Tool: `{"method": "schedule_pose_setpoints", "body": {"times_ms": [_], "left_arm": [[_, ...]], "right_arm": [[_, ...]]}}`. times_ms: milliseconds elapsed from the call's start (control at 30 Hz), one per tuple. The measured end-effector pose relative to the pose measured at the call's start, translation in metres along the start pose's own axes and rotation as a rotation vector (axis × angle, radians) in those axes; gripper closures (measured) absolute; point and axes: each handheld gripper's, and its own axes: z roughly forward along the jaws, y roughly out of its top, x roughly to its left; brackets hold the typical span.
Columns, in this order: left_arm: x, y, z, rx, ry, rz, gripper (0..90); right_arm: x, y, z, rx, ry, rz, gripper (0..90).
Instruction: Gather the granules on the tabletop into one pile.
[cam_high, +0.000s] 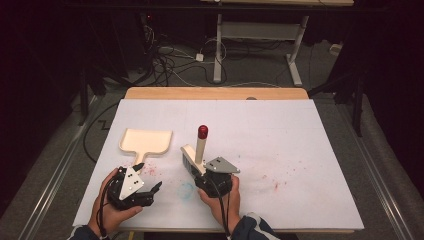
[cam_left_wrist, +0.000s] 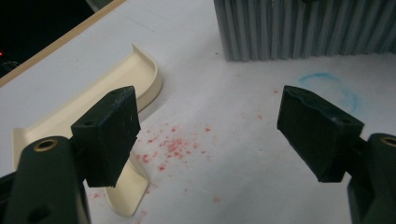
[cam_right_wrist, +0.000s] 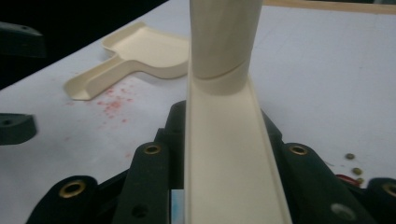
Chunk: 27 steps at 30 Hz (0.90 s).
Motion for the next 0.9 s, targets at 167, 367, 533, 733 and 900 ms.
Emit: {"method": "schedule_pose_setpoints", "body": {"times_ms": [167,367,533,733,900], "left_arm": [[-0.001,0.0,0.002,0.0,-0.004,-0.004,20.2],[-0.004,0.002,0.004,0.01,-0.009,0.008,20.1],[-0.004,0.002,0.005,0.016,-0.012,0.009,20.1],[-0.004,0.003,0.007,0.023,-0.016,0.019,20.1],[-0.003,0.004,0.012,0.032,-0.013,0.016,20.1]], "right_arm": [[-0.019,0.001,-0.001,0.006,-0.074,0.012,67.6],[-0.041,0.002,-0.015,0.019,-0.098,0.046,67.6],[-0.056,0.013,-0.033,0.01,-0.068,0.01,67.5],[-0.092,0.043,-0.045,0.005,0.027,-0.143,67.5],[-0.133,0.056,-0.017,-0.001,0.146,-0.352,67.5]]}}
